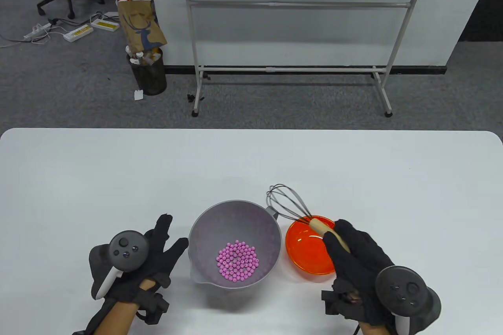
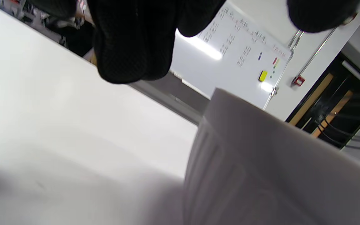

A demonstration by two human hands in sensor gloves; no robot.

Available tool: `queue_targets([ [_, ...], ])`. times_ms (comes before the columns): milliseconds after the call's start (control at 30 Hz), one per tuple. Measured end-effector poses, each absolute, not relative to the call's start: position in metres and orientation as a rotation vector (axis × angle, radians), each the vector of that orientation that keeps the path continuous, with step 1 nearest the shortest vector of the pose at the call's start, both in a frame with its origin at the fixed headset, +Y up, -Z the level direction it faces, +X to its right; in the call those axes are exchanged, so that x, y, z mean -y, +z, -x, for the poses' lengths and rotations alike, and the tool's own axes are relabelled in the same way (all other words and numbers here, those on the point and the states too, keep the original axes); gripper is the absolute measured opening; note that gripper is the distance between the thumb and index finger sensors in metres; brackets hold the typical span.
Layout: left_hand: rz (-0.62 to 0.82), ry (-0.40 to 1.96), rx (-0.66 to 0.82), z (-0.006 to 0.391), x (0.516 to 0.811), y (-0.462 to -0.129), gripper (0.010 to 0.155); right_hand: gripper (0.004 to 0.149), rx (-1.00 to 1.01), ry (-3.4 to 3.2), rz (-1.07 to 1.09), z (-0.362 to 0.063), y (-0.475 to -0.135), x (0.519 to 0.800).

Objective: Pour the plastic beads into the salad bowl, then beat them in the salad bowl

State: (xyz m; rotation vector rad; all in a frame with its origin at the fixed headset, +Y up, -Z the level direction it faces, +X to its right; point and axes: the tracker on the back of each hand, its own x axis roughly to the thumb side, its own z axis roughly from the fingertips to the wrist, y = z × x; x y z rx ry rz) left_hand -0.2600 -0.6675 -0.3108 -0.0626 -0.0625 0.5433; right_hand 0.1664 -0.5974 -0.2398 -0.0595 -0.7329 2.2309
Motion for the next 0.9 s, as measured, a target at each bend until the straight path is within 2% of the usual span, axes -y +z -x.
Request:
queue_targets([
  [100, 0.14, 0.583, 0.053, 0.252, 0.673, -0.321, 0.087, 0.051, 0.623, 2.296, -0.067, -0.134, -0.251, 0.595],
  [233, 0.26, 0.642, 0.05, 0.242, 0.695, -0.33, 0.089, 0.048, 0.522, 2.426, -0.129, -0.091, -0.27, 0.608],
  [367, 0.247, 0.614, 0.07, 0.231, 0.709, -0.329, 0.084, 0.047, 0.572, 2.548, -0.144, -0.068, -0.277, 0.626],
  [500, 0.186, 0.698, 0.04, 0.231, 0.718, -0.327, 0.067, 0.047, 0.735, 2.643, -0.153, -0.059, -0.272, 0.633],
  [633, 0.172, 0.727, 0.031, 0.23, 0.72, -0.326, 0.064, 0.043, 0.794, 2.721, -0.153, -0.062, -0.265, 0.629],
  [800, 0.151, 0.754, 0.016, 0.231, 0.722, -0.325, 0.063, 0.042, 0.674, 2.76, -0.202, -0.061, -0.258, 0.622],
  [900, 0.138, 0.747, 0.01, 0.231, 0.722, -0.325, 0.062, 0.042, 0.535, 2.709, -0.17, -0.064, -0.257, 0.618],
])
